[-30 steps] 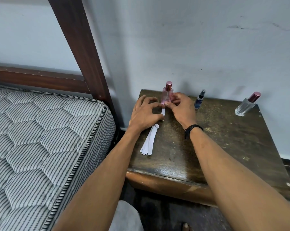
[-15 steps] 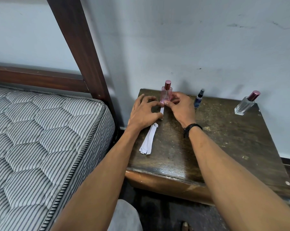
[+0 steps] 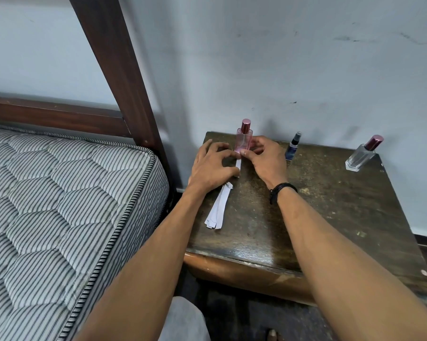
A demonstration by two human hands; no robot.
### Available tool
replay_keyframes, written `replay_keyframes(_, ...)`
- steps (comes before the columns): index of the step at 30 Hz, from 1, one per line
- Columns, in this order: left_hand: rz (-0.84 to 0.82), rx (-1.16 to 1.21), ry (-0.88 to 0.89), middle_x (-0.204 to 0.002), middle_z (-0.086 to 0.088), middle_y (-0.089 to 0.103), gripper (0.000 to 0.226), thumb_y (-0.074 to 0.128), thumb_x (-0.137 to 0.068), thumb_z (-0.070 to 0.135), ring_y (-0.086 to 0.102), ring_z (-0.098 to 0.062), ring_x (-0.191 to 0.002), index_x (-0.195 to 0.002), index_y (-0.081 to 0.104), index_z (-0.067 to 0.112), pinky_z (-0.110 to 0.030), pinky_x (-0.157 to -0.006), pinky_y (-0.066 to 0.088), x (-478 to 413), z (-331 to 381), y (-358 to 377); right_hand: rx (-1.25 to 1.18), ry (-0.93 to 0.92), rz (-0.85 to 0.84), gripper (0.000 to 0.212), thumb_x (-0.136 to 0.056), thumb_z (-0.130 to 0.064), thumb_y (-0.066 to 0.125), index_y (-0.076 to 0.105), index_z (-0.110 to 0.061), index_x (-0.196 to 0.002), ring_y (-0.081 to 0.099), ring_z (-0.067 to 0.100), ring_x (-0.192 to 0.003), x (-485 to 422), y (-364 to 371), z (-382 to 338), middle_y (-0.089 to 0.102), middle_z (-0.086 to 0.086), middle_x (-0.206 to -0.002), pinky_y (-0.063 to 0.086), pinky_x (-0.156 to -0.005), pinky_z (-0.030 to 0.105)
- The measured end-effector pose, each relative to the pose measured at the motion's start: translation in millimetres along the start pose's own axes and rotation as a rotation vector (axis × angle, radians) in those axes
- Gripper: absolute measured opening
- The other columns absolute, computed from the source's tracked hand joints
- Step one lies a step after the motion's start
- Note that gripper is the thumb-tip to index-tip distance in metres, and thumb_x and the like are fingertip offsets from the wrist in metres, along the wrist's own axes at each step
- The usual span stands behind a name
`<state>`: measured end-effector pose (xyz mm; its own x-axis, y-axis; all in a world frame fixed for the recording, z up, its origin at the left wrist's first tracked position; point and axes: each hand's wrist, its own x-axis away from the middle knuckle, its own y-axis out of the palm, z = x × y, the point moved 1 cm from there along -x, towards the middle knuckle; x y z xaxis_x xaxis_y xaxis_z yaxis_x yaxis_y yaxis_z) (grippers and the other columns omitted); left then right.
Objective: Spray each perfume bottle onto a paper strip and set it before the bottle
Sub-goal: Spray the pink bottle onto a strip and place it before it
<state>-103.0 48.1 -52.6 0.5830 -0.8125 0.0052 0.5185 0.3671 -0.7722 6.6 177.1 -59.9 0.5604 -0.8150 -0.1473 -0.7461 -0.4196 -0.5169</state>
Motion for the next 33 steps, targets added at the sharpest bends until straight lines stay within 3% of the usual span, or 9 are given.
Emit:
replay_keyframes(6,-0.001,0.012,-0.001,-0.149,0.020,0.041,0.045,0.071,-0.073,0.040,0.009,-0.012,-0.150,-0.116,0.066,0.050,-0.041,-0.122,0.020,0,0,1,0.017,0.004,-0.008,0.029,-0.086,-0.030,0.083,0.074,-0.027,-0.113,0.062,-0.008,-0.081,0,0,-1,0.072,-0.012,-0.093,0.044,-0.066,0.013)
replay_keyframes(12,-0.002,-0.001,0.016,-0.150,0.018,0.042,0.046,0.069,-0.072,0.043,0.010,-0.013,-0.150,-0.117,0.066,0.050,-0.041,-0.122,0.019,0,-1,1,0.037,0.012,-0.011,0.031,-0.085,-0.032,0.084,0.075,-0.026,-0.115,0.064,-0.003,-0.083,2,-1,-3,0.073,-0.011,-0.095,0.051,-0.072,0.021)
replay_keyframes(17,0.011,0.035,0.008,-0.146,0.018,0.046,0.045,0.064,-0.070,0.045,0.014,-0.013,-0.149,-0.115,0.068,0.047,-0.037,-0.120,0.021,-1,0,-1,-0.011,0.027,-0.011,0.058,-0.083,-0.034,0.085,0.064,-0.022,-0.136,0.066,0.003,-0.091,4,-3,-9,0.070,-0.012,-0.109,0.047,-0.075,0.017)
replay_keyframes(21,0.107,0.191,0.011,-0.132,0.019,0.055,0.036,0.065,-0.077,0.034,0.025,-0.008,-0.139,-0.111,0.071,0.039,-0.028,-0.106,0.031,4,1,-4,-0.055,0.049,-0.001,0.075,-0.081,-0.034,0.087,0.054,-0.019,-0.146,0.065,0.005,-0.096,14,-9,-11,0.064,-0.007,-0.124,0.045,-0.075,0.011)
replay_keyframes(24,0.149,0.286,-0.001,-0.122,0.021,0.058,0.032,0.066,-0.076,0.027,0.029,-0.005,-0.132,-0.105,0.071,0.040,-0.023,-0.096,0.029,7,2,-5,-0.040,0.048,0.041,0.057,-0.086,-0.030,0.084,0.060,-0.022,-0.137,0.063,0.000,-0.094,32,-24,-20,0.064,-0.010,-0.116,0.042,-0.073,0.008)
replay_keyframes(28,0.163,0.422,-0.021,-0.117,0.019,0.062,0.034,0.068,-0.071,0.020,0.034,-0.008,-0.129,-0.098,0.071,0.040,-0.025,-0.102,0.031,10,4,-8,-0.054,0.069,0.157,0.013,-0.092,-0.021,0.076,0.075,-0.022,-0.105,0.063,-0.004,-0.086,60,-52,-20,0.072,-0.012,-0.097,0.044,-0.070,0.006)
replay_keyframes(31,0.171,0.467,-0.029,-0.108,0.014,0.068,0.031,0.070,-0.066,0.020,0.054,-0.018,-0.118,-0.089,0.073,0.041,-0.039,-0.102,0.046,13,3,-13,-0.066,0.141,0.245,0.005,-0.091,-0.018,0.076,0.075,-0.022,-0.092,0.067,0.008,-0.084,72,-72,-9,0.073,-0.007,-0.090,0.053,-0.074,0.019)
replay_keyframes(33,0.146,0.513,-0.049,-0.105,0.009,0.071,0.027,0.071,-0.072,0.014,0.065,-0.019,-0.103,-0.092,0.075,0.032,-0.038,-0.095,0.053,20,8,-18,-0.076,0.181,0.270,0.009,-0.090,-0.018,0.077,0.074,-0.026,-0.087,0.070,0.014,-0.084,75,-83,0,0.074,-0.005,-0.087,0.060,-0.081,0.034)
